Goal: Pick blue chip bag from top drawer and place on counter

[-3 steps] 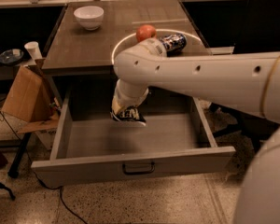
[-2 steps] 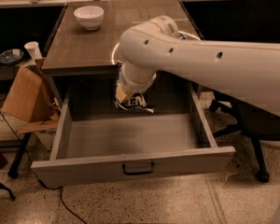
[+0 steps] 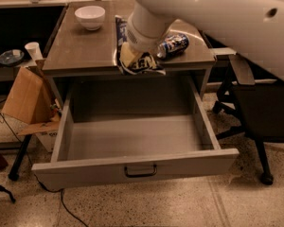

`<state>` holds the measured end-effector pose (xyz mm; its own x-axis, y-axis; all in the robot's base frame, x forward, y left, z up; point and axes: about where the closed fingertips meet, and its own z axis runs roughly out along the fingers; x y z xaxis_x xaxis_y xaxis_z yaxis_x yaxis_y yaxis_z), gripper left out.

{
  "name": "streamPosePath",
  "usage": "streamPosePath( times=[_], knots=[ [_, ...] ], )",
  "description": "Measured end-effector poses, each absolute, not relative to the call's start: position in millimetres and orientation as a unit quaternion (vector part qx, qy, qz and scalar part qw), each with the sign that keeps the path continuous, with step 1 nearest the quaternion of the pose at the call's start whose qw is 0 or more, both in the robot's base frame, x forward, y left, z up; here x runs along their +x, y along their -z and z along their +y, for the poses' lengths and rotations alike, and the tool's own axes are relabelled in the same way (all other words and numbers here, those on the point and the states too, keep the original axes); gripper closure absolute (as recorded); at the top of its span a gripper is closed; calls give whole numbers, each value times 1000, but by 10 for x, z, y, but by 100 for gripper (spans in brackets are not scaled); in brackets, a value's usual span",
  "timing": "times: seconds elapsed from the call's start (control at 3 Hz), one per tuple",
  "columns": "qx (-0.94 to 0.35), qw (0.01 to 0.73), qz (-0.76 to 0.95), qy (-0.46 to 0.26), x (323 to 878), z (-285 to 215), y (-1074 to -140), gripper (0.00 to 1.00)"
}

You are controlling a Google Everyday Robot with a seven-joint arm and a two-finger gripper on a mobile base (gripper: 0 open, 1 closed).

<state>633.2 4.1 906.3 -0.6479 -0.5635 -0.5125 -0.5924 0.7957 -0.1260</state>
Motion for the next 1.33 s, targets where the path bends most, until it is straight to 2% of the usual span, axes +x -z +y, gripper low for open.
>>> streamPosePath(
  times=[0.33, 0.67, 1.33],
  knots=[
    [-336, 316, 887, -33, 6504, 214, -9569, 100],
    [-332, 341, 878, -55, 6793, 475, -9669, 100],
    [-290, 369, 876, -112, 7545, 997, -9313, 100]
  ],
)
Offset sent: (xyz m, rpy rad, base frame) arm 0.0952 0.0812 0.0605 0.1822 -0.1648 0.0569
